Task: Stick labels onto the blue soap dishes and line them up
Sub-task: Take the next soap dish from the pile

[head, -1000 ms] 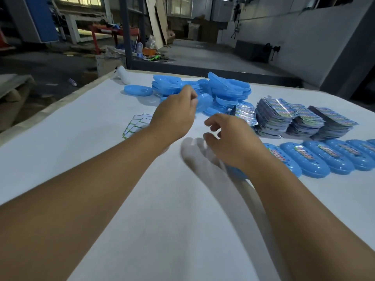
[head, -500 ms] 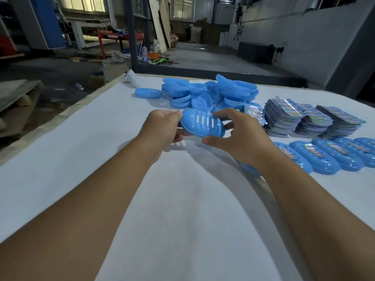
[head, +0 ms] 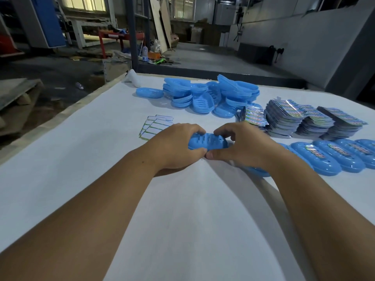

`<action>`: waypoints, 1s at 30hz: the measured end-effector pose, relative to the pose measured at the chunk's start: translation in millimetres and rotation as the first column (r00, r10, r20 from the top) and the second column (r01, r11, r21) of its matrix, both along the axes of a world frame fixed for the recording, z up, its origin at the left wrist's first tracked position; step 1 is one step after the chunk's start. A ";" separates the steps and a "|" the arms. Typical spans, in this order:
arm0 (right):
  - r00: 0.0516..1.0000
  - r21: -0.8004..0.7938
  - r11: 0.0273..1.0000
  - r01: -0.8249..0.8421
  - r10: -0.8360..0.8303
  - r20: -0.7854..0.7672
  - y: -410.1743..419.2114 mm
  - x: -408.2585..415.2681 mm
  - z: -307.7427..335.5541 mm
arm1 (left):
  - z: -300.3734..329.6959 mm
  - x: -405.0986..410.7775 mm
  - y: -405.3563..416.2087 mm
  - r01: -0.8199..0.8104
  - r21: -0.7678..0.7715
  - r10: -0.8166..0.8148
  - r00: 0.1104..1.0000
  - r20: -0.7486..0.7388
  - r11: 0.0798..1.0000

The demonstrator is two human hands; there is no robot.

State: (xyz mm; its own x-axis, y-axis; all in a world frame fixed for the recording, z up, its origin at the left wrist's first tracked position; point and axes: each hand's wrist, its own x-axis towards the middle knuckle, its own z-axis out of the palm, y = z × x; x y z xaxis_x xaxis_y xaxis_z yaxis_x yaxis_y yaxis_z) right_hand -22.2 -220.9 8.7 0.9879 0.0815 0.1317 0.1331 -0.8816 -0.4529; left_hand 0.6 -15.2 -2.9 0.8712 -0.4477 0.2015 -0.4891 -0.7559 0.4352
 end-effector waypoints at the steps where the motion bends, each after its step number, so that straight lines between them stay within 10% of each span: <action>1: 1.000 -0.003 1.000 -0.010 0.010 -0.009 -0.5 -0.4 0.0 | -0.3 0.6 -0.5 -0.007 0.006 0.007 1.000 0.008 1.000; 9: 0.891 0.086 0.941 0.328 -0.338 0.303 -27.1 16.3 6.0 | -2.5 4.1 -0.5 -0.043 0.045 0.041 0.999 0.030 0.998; 30: 0.785 -0.048 0.824 0.565 -0.519 0.337 -49.4 28.2 6.1 | -0.7 6.1 -7.6 -0.048 0.008 0.048 0.997 0.052 0.999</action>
State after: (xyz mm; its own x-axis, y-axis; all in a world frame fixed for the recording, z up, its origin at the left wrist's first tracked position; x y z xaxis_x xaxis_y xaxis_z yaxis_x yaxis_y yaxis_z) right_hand 6.0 -270.4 14.8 0.7885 -0.4157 0.4532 -0.2789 -0.8985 -0.3389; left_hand 6.7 -22.8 -3.6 0.8801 -0.4079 0.2430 -0.4741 -0.7830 0.4027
